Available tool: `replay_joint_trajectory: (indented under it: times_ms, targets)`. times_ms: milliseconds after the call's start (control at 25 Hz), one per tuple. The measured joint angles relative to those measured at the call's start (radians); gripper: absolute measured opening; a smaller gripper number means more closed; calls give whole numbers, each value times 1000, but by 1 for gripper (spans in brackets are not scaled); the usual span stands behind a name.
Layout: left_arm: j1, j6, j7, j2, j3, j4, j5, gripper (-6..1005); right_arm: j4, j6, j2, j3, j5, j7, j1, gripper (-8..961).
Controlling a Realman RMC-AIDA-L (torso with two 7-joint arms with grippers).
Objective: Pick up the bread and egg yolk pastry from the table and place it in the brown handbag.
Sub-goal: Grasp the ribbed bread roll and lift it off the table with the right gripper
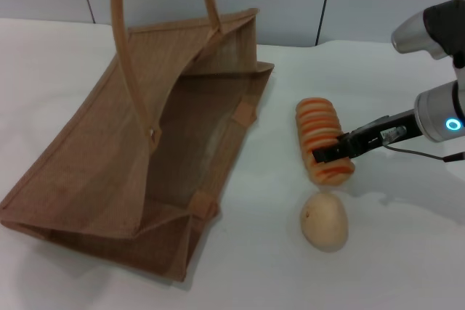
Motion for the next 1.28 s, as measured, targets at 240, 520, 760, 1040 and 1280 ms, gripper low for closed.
replay_joint_trajectory:
  times_ms: [240,520,760,1040,1280]
  targets:
    - [-1,-1,0,0,7,-3,3,113,11,-6,-1,-3,0,4,9,709]
    - [-1,-1,0,0,7,-3,3,113,11,-10,-1,-3,-1,7,11,708]
    - [2,0,0,0,7,-3,9,113,1,1,-3,-2,2,14,11,709]
    - [-2,1,0,-1,8,-6,31,114,-15,36,-6,-3,-4,28,11,708]
    - [-2,1,0,-2,9,-8,31,114,-17,20,-7,-1,-40,53,12,709]
